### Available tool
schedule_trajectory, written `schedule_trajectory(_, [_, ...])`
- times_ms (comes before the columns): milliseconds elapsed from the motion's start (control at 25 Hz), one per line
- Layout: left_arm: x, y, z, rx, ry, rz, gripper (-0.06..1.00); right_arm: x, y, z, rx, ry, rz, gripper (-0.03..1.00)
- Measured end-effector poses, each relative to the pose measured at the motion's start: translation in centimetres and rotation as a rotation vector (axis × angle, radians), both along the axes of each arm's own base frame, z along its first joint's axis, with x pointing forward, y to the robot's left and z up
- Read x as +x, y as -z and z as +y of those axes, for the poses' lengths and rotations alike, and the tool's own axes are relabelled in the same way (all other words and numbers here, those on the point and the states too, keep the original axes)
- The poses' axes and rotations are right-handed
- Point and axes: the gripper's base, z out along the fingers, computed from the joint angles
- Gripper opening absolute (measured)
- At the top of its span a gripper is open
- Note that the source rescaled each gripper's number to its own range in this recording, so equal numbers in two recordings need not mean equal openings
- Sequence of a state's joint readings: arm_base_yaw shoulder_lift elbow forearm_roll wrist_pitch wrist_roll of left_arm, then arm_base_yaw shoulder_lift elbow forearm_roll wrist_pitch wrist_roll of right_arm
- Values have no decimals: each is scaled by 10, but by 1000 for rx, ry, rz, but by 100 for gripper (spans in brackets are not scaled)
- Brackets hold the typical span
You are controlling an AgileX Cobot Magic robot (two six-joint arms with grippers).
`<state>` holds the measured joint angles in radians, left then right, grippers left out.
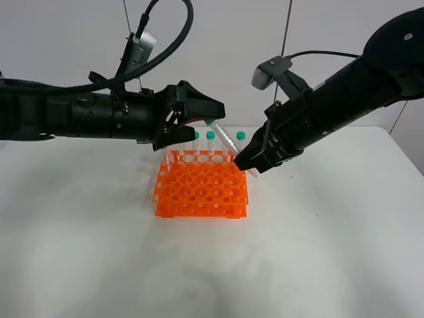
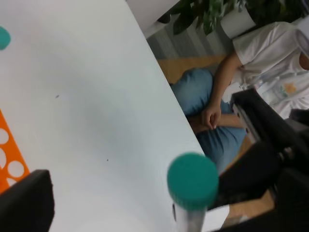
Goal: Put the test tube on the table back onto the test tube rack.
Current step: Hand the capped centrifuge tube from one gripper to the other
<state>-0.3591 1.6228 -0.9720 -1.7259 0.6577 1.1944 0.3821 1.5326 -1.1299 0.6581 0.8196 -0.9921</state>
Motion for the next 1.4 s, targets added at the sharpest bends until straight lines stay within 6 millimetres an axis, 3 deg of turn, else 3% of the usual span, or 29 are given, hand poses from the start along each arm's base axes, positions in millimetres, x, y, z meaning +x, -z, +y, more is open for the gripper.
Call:
schedule_trajectory(360, [9, -7, -5, -29, 13, -10, 100, 0, 0, 0, -1, 0, -2, 2])
schedule_trajectory(560, [7, -6, -6, -43, 35, -3, 78, 1, 0, 0, 0, 6, -9, 2])
schedule_trajectory(720, [3, -5, -16, -35, 55, 2, 70, 2, 0, 0, 1, 10, -16, 2])
schedule_trajectory(1400, [4, -2, -20, 12, 6, -3, 67, 1, 0, 0, 1, 11, -11, 2])
